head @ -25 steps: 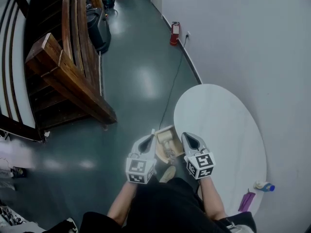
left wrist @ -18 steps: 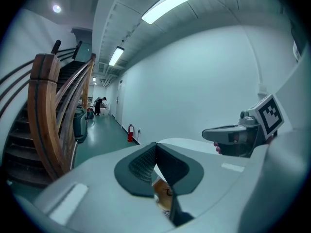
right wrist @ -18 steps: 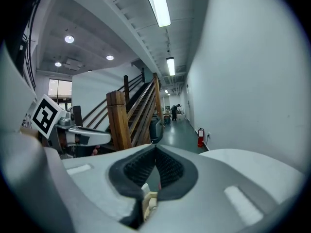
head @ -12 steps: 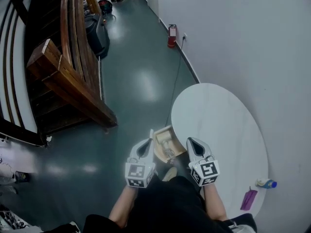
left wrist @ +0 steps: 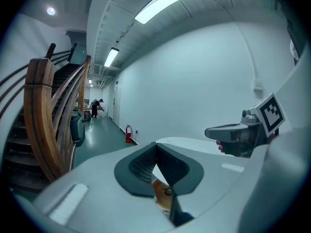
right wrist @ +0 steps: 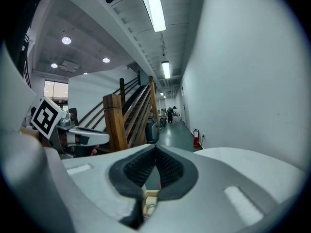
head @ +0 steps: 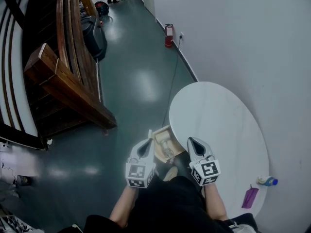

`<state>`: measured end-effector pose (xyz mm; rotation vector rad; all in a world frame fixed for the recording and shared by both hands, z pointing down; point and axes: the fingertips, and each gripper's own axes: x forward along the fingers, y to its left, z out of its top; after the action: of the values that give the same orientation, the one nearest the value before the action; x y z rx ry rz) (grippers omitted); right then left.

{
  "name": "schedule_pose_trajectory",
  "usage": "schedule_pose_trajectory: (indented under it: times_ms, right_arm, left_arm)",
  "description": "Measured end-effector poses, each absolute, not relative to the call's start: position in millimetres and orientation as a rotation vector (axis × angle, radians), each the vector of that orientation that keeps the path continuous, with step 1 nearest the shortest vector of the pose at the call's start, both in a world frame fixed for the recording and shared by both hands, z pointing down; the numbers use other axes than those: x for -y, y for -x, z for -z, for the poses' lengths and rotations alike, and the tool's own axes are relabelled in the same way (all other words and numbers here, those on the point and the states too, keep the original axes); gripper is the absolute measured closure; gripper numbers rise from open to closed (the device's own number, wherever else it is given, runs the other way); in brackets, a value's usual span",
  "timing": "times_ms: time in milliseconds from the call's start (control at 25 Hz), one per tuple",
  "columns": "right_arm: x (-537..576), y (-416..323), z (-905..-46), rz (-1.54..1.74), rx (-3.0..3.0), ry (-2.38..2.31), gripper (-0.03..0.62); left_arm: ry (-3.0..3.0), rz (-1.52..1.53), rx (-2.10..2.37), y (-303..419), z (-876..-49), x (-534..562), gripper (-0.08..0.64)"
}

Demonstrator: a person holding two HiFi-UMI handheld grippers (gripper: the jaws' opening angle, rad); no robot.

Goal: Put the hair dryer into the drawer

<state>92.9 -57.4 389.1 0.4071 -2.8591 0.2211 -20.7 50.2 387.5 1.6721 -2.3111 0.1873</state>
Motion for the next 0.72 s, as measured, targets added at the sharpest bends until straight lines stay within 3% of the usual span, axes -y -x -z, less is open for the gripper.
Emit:
schedule_pose_trajectory:
  times_ms: [720]
  right_arm:
    - [58.1,-87.3,-393.2,-0.23,2.85,-0.384,0.588]
  left_arm:
    - [-1.673,-0.189,2.31,23.9,-386.4,-44.3,0.554]
